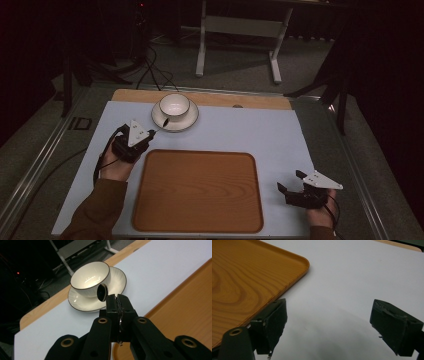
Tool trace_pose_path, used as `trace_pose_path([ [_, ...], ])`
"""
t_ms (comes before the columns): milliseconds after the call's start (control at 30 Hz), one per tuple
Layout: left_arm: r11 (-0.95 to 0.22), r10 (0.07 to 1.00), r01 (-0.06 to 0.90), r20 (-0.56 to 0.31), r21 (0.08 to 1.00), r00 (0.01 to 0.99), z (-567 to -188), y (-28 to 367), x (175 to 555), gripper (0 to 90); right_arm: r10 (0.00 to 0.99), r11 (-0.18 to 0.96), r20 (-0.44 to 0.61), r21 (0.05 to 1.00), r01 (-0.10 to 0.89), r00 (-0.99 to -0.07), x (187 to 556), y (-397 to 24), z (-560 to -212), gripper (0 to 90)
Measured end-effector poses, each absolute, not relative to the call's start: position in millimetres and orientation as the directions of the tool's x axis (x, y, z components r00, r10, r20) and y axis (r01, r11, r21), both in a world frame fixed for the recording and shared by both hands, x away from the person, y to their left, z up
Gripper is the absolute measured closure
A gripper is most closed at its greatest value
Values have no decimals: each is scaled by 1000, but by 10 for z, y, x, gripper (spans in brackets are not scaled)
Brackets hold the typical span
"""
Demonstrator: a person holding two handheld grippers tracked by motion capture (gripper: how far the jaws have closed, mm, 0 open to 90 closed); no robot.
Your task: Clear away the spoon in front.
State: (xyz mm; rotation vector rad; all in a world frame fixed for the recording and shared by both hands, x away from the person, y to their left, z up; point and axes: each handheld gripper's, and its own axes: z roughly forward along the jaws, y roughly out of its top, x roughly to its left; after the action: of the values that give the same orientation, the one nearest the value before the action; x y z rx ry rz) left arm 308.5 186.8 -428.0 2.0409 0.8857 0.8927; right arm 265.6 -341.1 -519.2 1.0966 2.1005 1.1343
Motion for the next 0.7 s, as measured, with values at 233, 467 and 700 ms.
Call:
trace_pose_path([
  [233,-500,791,299,289,813,539,-4326,1889,3000,887,836,327,-57,850,412,-545,2656,-3409,-5193,140],
  [467,-501,787,295,286,813,546,-4342,1890,2911,887,837,326,-57,851,411,-545,2655,-3412,-5192,140],
  [700,-521,773,294,296,802,561,-4364,1879,2822,887,836,327,-58,851,411,-545,2653,-3409,-5192,140],
])
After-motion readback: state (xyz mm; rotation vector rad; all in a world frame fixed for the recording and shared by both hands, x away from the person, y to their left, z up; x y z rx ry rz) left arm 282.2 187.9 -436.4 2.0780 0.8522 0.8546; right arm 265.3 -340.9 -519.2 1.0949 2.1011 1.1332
